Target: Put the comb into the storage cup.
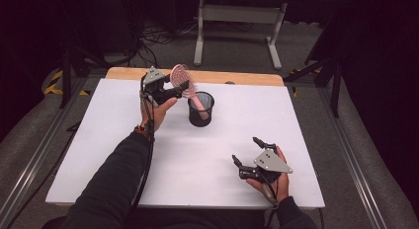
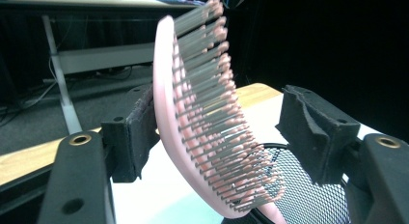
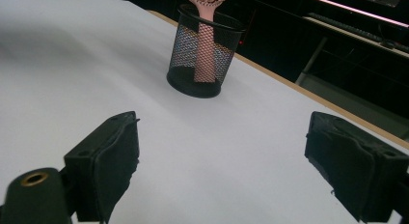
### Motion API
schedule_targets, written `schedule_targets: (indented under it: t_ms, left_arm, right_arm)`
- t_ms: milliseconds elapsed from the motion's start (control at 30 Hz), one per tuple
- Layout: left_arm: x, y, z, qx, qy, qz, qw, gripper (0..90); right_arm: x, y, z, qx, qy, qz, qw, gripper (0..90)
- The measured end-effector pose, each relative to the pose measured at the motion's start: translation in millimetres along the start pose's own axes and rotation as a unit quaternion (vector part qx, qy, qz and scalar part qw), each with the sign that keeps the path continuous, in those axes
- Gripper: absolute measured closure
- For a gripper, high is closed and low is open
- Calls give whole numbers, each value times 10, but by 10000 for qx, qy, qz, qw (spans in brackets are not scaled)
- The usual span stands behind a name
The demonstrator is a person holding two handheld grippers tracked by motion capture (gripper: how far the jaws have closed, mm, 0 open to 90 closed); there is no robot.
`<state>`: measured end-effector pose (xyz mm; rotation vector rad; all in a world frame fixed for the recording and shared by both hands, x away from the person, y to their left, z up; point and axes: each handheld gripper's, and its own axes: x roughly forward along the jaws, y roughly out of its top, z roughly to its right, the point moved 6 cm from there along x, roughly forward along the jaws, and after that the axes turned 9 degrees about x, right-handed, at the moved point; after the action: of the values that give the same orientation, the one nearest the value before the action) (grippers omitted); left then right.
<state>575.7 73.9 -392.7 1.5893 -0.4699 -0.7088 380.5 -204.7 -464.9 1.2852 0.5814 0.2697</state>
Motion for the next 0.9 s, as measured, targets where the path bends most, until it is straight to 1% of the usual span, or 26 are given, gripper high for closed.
schedule_targets:
  t_ms: [33,67,100,167,200,267,333,400,433,467,500,533,567,633,667,767,800,867,900]
  left_arm:
    - [0,0,0,0,0,0,10000,301]
    - [-8,9,-5,27,43,-1,10000,301]
    - [-16,20,-9,30,63,-1,10000,285]
    - [-30,33,-17,99,111,-17,9999,274]
    - [-35,38,-20,89,125,-15,9999,263]
    - [-54,58,-36,133,186,23,9997,239]
    - [-62,68,-40,185,215,0,9996,231]
    - [-69,72,-40,204,222,-36,9995,224]
    - [-75,80,-45,224,207,0,9995,217]
    - [-82,85,-45,202,196,8,9996,212]
    - [-90,88,-46,210,208,-11,9996,208]
    - [-96,93,-52,241,191,-5,9995,200]
    - [-102,93,-50,226,160,-18,9996,191]
    - [-112,98,-58,278,180,-42,9994,187]
    - [-121,101,-59,268,143,-25,9995,170]
    - [-151,114,-70,308,186,-17,9994,165]
    - [-158,117,-64,310,152,-20,9994,162]
    - [-177,131,-60,443,165,-56,9989,155]
    - [-177,131,-60,443,165,-56,9989,153]
  right_arm:
    - [0,0,0,0,0,0,10000,126]
    - [0,0,0,1,2,0,10000,125]
    - [1,0,1,-7,-2,-3,10000,125]
    - [-1,1,0,-6,1,1,10000,125]
    - [-2,3,-1,-12,-4,6,10000,125]
    - [-1,2,0,-8,-4,1,10000,125]
    - [-2,2,0,-2,4,1,10000,125]
    - [-1,1,1,-6,2,-1,10000,125]
    - [1,-1,2,-11,-4,-11,10000,124]
    - [3,-2,4,-1,-5,-14,10000,124]
    - [3,-3,5,11,-2,-13,10000,124]
    - [3,-2,6,10,-7,-12,10000,123]
    - [3,-2,5,6,-8,-12,10000,124]
    - [4,-2,5,4,-8,-12,10000,124]
    - [4,-3,6,4,-10,-11,10000,124]
    - [7,-5,6,2,-19,-21,10000,124]
    - [6,-6,5,-5,-20,-22,10000,124]
    - [7,-5,2,-29,-29,-29,10000,123]
    - [7,-5,2,-29,-29,-29,10000,123]
